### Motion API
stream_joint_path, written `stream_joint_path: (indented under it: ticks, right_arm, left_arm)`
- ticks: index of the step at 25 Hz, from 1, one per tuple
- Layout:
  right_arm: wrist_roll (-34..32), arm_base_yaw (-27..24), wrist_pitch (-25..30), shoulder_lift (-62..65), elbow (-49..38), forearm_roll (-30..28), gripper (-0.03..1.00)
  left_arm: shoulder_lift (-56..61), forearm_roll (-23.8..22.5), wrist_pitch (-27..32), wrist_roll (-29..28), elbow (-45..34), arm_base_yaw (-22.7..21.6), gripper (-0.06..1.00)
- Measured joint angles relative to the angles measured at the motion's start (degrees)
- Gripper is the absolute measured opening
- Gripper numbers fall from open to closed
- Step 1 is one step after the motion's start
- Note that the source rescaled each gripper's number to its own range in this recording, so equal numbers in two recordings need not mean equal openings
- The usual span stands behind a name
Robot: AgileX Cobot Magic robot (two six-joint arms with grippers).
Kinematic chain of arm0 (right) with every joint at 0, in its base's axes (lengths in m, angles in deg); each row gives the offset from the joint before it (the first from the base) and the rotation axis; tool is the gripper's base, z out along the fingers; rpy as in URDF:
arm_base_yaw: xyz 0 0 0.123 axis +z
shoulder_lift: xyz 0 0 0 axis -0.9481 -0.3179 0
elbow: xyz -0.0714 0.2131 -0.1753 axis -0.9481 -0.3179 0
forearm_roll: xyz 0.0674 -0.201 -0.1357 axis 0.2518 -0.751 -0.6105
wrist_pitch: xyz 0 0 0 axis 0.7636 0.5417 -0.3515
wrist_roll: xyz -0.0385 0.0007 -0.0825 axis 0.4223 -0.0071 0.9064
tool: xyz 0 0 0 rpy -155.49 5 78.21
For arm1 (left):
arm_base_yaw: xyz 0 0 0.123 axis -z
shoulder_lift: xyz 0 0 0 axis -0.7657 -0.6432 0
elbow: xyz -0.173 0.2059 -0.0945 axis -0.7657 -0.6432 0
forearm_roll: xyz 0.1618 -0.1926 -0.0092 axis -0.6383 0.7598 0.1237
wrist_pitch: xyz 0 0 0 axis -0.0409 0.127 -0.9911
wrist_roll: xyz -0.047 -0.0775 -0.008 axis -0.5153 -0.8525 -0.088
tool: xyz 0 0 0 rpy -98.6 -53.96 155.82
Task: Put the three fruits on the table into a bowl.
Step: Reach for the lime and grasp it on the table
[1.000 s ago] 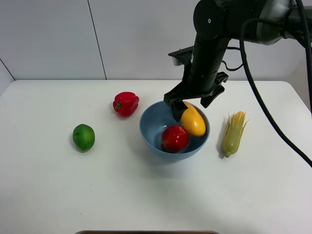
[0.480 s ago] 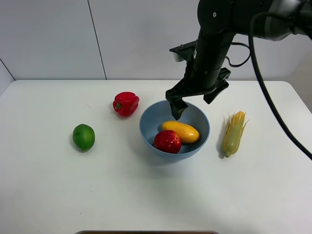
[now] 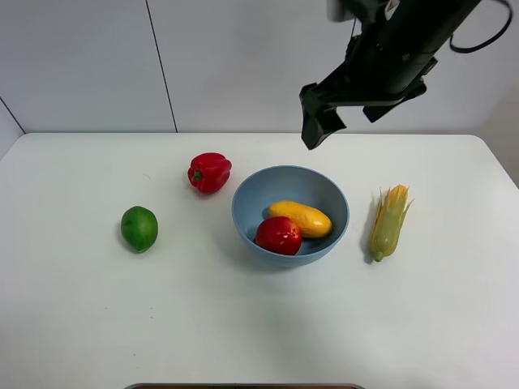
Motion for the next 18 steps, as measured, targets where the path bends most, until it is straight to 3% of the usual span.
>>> stream_joint_path:
  ticks: [18]
  right_arm:
    - [-3.82, 0.0, 0.15, 21.77, 0.0, -1.46, 0.86]
  left_arm:
    - [0.0, 0.0, 0.0, 0.0, 0.0, 0.0, 1.0]
